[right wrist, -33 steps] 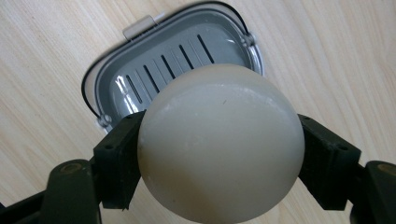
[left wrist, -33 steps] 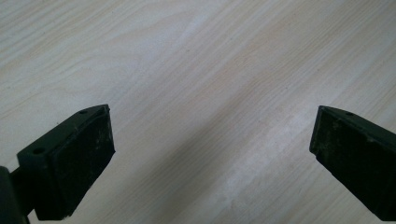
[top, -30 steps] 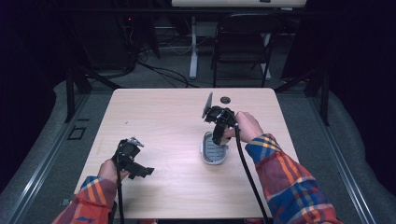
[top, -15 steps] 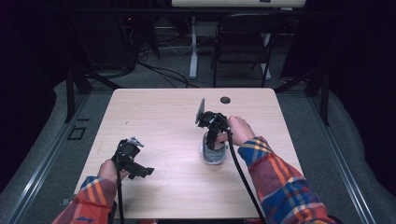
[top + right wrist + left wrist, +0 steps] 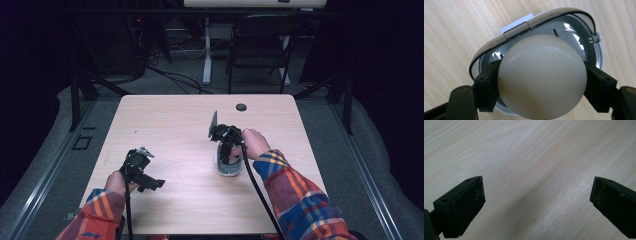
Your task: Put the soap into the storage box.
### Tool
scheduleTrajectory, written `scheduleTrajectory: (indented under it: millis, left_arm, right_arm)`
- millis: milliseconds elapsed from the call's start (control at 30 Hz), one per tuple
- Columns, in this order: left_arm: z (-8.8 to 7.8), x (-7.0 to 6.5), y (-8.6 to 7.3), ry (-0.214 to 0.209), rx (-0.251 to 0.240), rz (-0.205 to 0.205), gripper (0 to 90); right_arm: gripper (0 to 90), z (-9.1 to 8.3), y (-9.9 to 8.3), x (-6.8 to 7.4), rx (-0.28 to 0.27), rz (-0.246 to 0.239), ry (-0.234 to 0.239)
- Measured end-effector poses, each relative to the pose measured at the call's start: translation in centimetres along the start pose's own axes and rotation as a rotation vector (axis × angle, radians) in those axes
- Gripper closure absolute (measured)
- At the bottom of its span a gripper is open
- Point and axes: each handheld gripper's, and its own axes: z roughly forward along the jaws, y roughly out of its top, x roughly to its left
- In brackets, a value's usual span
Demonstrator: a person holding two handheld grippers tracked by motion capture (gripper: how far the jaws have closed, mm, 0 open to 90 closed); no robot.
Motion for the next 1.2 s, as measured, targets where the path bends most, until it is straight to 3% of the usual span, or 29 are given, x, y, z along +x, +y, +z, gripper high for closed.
scheduleTrajectory:
  millis: [567,1200]
  left_arm:
    - [0.0,-0.1,0.0,-0.004,0.001,0.004,0.0]
    - [0.1,-0.1,0.1,-0.006,0.010,0.008,0.0]
  right_arm:
    - [24.2,1.2,0.1,0.2,0.013,-0.011,-0.007]
    - [22.1,0.0,-0.7,0.5,-0.032,-0.007,-0.010]
